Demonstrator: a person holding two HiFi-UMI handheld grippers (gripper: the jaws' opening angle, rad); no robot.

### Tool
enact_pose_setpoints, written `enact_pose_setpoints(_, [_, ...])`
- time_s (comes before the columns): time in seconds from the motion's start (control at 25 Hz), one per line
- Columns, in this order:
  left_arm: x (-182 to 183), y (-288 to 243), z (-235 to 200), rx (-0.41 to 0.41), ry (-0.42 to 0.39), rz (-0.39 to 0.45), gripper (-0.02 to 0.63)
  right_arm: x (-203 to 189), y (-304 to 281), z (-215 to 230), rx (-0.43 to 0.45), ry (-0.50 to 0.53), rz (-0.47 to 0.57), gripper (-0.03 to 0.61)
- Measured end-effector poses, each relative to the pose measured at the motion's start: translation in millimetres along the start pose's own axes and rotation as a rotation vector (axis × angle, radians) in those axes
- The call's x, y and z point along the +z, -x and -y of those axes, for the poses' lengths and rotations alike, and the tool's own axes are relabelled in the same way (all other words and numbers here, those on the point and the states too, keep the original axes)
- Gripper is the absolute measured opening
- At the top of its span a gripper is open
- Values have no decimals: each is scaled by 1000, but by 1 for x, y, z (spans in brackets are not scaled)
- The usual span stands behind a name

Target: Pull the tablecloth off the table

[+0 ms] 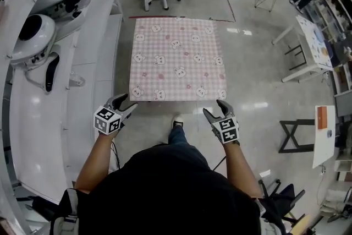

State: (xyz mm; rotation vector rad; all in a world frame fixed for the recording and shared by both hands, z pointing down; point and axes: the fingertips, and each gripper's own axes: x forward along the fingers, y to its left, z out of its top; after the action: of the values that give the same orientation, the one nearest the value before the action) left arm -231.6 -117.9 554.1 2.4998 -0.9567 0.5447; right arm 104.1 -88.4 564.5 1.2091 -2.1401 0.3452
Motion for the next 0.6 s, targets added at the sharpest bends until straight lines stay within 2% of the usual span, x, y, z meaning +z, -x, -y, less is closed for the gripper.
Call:
enact_pose_setpoints(0.36, [-45, -59, -23, 31, -31, -162, 256, -52, -55, 17, 31, 88, -132, 325])
enact_pose_setpoints(0.48, [-57, -79, -26, 44, -86, -217, 259, -64, -68, 24, 32, 124, -175, 328])
enact_pose_setpoints(0.6, [-75, -99, -35, 83, -184, -274, 269, -79, -83, 29, 35, 159, -197, 330])
